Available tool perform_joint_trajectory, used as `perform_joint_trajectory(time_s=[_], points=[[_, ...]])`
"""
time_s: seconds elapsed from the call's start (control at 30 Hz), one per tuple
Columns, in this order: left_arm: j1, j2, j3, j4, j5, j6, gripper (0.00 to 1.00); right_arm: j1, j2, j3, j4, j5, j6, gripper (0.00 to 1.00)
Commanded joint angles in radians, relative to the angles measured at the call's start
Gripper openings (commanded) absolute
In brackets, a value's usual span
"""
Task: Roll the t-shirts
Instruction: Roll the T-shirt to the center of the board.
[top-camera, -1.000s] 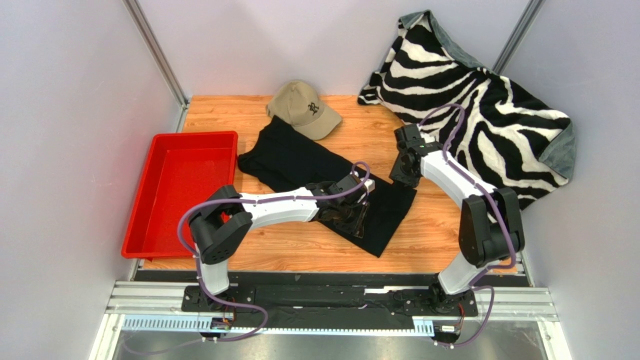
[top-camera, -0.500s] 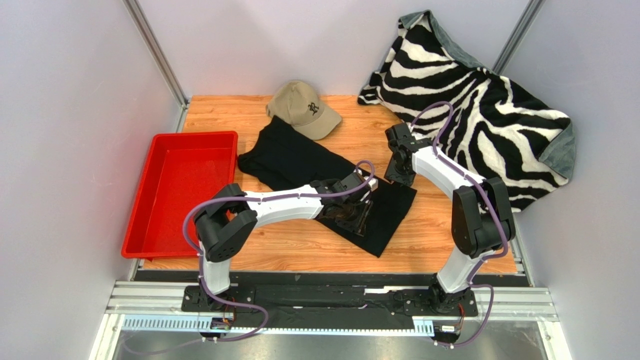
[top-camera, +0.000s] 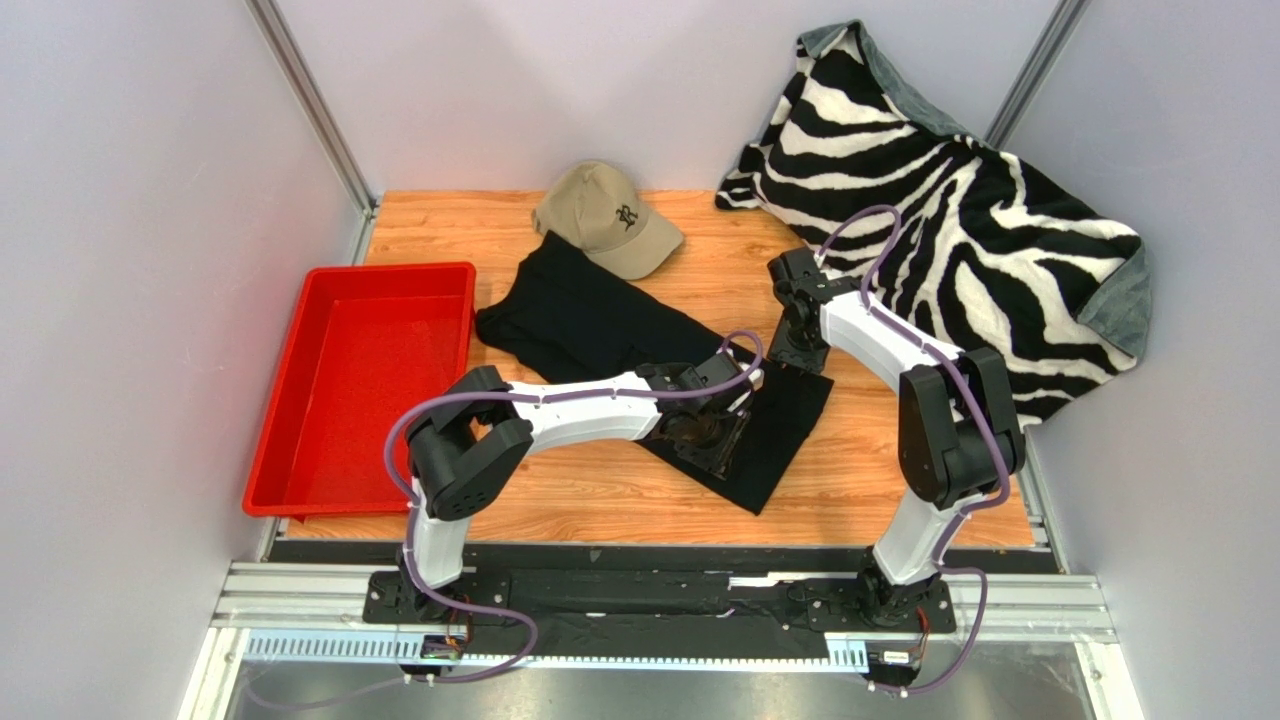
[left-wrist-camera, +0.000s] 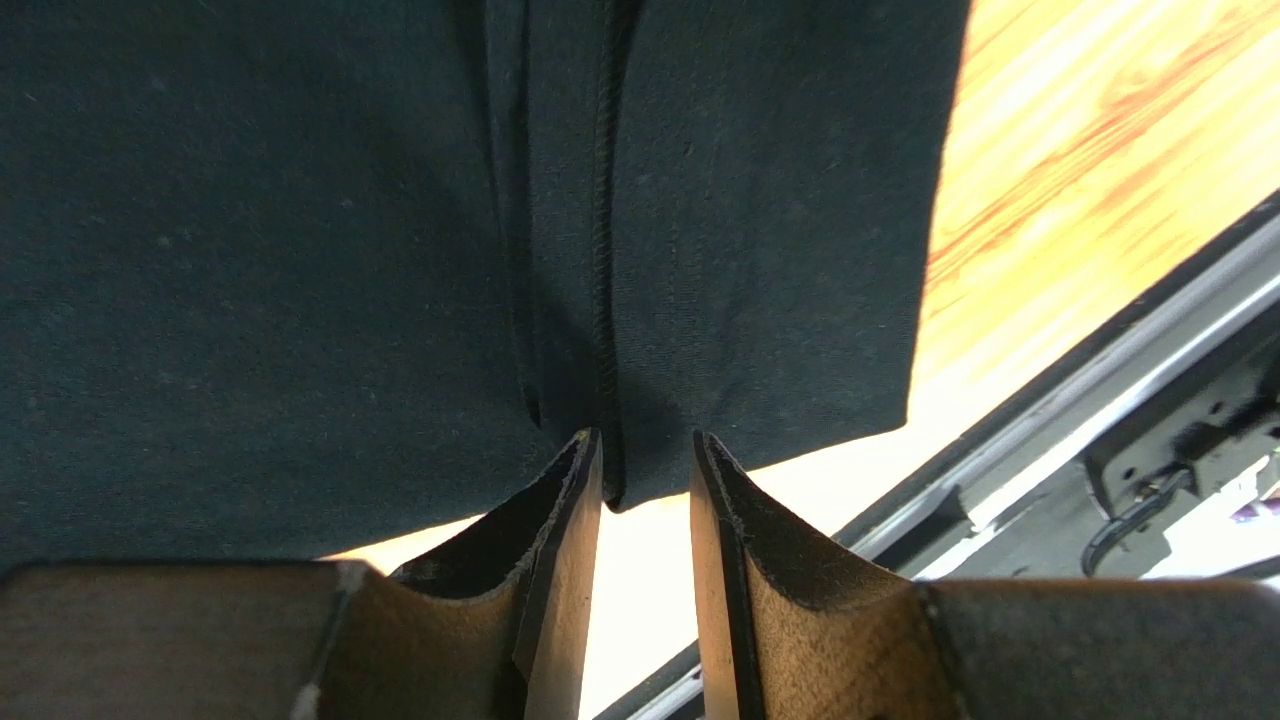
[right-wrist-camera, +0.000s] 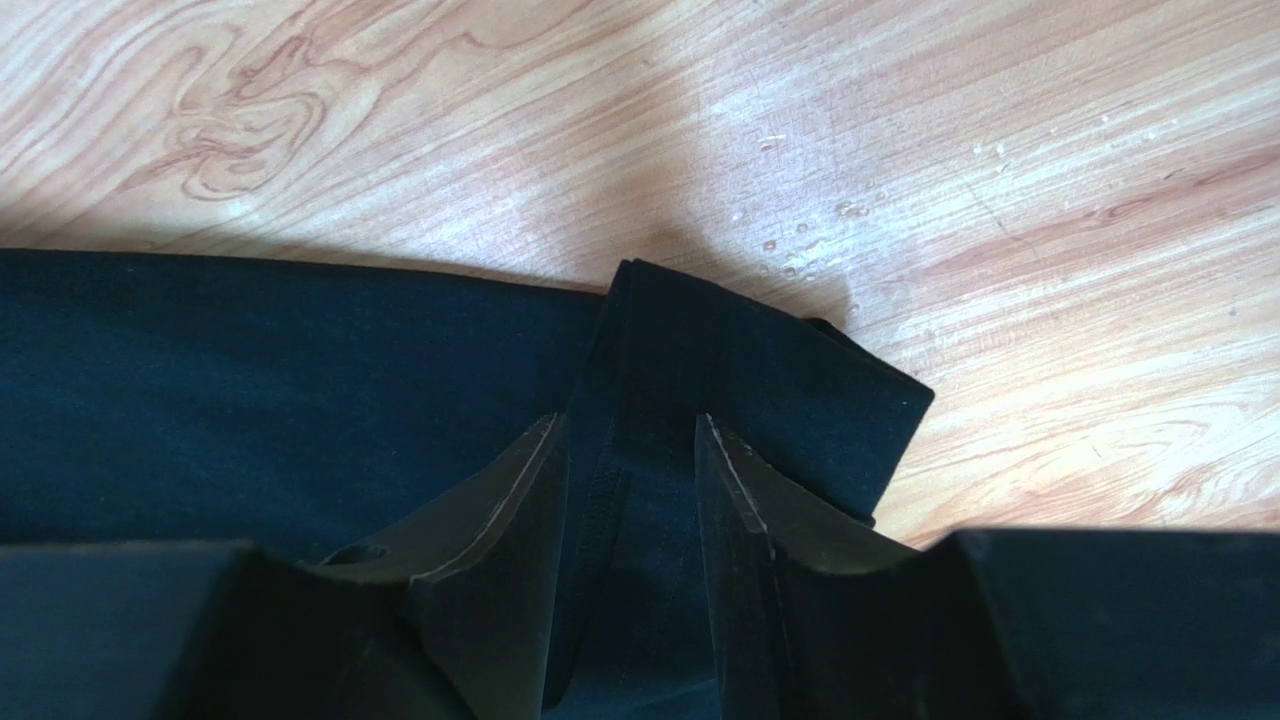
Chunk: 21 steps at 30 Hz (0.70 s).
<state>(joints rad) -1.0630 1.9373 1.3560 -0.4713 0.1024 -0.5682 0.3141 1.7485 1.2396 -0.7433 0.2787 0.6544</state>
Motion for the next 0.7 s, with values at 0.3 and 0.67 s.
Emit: perform_joint_trajectory(time_s=[0.3, 0.67], points=[[-0.006, 0.023, 0.003, 0.002, -0.013, 0.01, 0.05, 0.008, 0.063, 0.069, 0.004, 0.039, 0.007, 0.28], [-0.006, -0.018, -0.024, 0.008, -0.009, -0.005, 0.0, 0.005, 0.075, 0.161, -0.077, 0.123, -0.007, 0.0]])
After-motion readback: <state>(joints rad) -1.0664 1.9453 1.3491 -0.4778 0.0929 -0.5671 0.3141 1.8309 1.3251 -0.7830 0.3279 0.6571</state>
